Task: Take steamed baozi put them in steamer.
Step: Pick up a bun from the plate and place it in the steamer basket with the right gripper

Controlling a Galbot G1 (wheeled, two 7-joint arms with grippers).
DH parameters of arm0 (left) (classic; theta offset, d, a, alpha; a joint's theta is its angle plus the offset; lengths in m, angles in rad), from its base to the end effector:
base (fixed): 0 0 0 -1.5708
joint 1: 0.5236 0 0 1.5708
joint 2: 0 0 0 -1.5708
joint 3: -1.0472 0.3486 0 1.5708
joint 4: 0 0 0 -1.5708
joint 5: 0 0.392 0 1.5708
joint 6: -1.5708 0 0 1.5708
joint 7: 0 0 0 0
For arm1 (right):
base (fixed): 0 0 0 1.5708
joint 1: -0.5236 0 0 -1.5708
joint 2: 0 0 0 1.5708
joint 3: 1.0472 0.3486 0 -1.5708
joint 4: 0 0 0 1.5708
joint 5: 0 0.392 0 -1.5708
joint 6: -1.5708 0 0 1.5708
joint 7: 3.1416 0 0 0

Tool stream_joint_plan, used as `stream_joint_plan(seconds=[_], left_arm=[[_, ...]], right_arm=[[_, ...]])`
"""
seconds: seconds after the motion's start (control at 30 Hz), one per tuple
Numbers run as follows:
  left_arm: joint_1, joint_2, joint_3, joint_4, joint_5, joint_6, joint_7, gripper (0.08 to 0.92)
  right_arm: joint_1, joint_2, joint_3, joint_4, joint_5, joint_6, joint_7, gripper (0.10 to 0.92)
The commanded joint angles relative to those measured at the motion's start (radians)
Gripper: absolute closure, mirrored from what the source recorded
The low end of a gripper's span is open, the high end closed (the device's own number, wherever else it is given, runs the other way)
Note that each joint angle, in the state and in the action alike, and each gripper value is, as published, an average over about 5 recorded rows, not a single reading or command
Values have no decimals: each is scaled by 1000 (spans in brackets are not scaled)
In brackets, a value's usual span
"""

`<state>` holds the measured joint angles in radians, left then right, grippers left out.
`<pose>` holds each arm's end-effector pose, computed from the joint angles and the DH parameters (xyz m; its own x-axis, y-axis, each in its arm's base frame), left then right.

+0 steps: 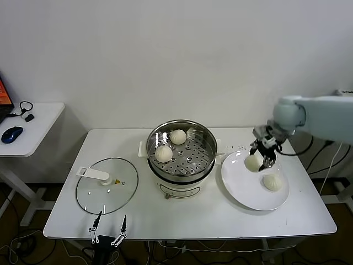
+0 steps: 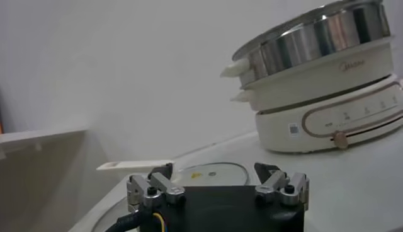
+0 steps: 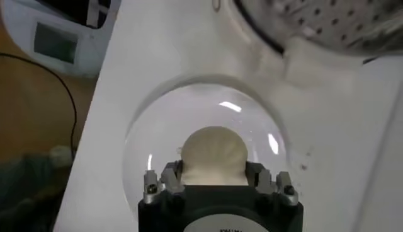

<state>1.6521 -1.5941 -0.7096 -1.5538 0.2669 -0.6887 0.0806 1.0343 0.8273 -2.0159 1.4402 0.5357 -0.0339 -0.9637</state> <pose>0.1139 0.0642 -0.5126 -0.9964 0.0829 -0.0147 0.0747 0.9511 0.2998 0.5432 -0.1085 -0.0628 -0.0965 -0.0430 0.9944 -0.9390 -0.3273 -0.1053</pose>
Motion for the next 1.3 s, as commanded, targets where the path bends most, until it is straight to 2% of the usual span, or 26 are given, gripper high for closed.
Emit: stream_joint_plan(seconds=[0.03, 0.23, 0.43, 0.63, 1.3], left_arm=[[2, -2, 5, -3, 3, 1, 0, 177], [2, -4, 4, -4, 5, -1, -1, 177], [1, -6, -2, -2, 1, -1, -2, 177], [-1, -9, -5, 1, -1, -1, -3, 177], [-11, -11, -14, 15, -7, 0, -4, 177]], right_arm=[[260, 119, -8, 13, 38, 218, -98, 357], [204, 202, 125, 64, 35, 244, -64, 355], [91, 323, 238, 63, -121, 363, 50, 362], [-18, 422, 250, 34, -216, 437, 97, 369], [-193, 528, 211, -135, -304, 530, 98, 350]])
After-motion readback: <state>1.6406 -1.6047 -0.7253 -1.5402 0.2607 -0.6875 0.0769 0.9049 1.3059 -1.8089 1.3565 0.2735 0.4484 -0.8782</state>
